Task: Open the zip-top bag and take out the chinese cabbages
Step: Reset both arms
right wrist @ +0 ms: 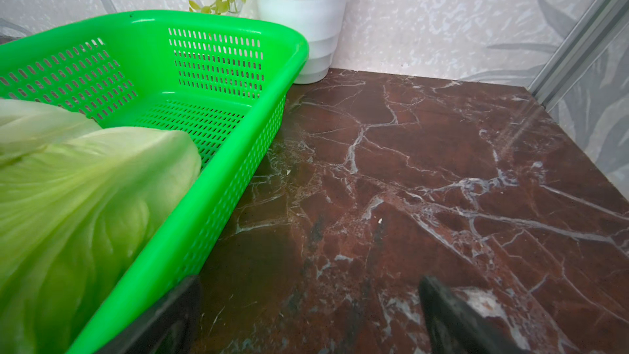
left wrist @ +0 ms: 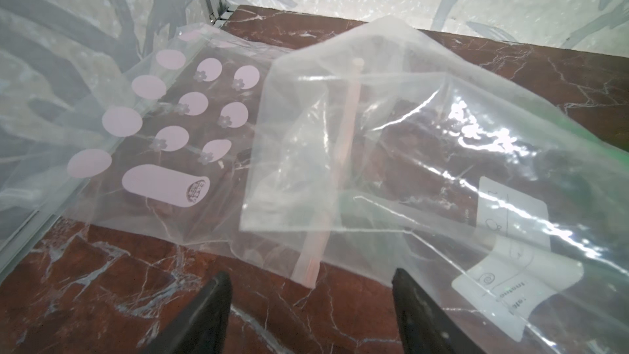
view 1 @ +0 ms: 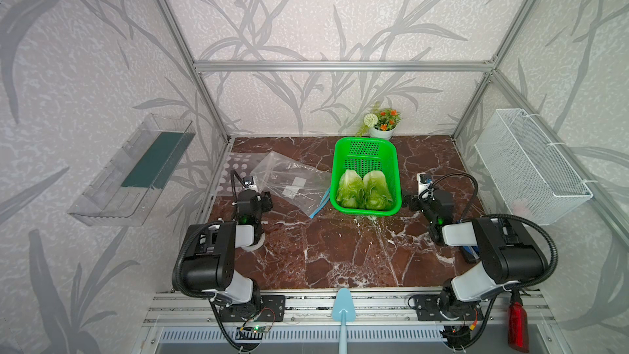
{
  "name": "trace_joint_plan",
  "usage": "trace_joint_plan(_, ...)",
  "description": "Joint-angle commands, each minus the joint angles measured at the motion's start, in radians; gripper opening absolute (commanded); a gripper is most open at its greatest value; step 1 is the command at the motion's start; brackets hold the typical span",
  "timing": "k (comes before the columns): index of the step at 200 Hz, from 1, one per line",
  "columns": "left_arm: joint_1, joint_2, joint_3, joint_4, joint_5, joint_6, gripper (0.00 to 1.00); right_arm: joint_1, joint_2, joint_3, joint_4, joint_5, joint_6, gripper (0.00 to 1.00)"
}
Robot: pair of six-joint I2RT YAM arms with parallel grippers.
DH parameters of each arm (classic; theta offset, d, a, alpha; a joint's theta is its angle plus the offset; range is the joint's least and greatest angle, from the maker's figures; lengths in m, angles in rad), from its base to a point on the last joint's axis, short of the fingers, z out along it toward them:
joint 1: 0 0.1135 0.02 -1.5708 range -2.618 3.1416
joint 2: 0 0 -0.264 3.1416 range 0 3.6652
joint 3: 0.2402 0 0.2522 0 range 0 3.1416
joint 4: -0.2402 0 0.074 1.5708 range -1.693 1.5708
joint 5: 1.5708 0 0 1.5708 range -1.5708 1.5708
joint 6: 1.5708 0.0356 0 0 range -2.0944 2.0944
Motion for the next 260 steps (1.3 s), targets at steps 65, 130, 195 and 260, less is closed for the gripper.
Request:
trace_joint_plan(65, -0.009, -0.006, 0.021, 0.02, 0.018, 0.029, 0.99, -0.002, 0.001, 0.008, 0.014, -0.006, -0.007, 0.99)
trace_joint_plan(130, -0.009, -0.005, 0.02, 0.02, 0.017, 0.029, 0.99, -0.002, 0.003, 0.01, 0.011, -0.006, -0.008, 0.99)
trace_joint_plan(195, -0.01, -0.005, 0.02, 0.019, 0.017, 0.029, 0.99, 0.0, 0.002, -0.015, 0.056, -0.109, -0.049, 0.99)
trace_joint_plan(260, -0.009, -0.006, 0.02, 0.02, 0.017, 0.029, 0.99, -0.005, 0.0, -0.031, 0.077, -0.165, -0.069, 0.99)
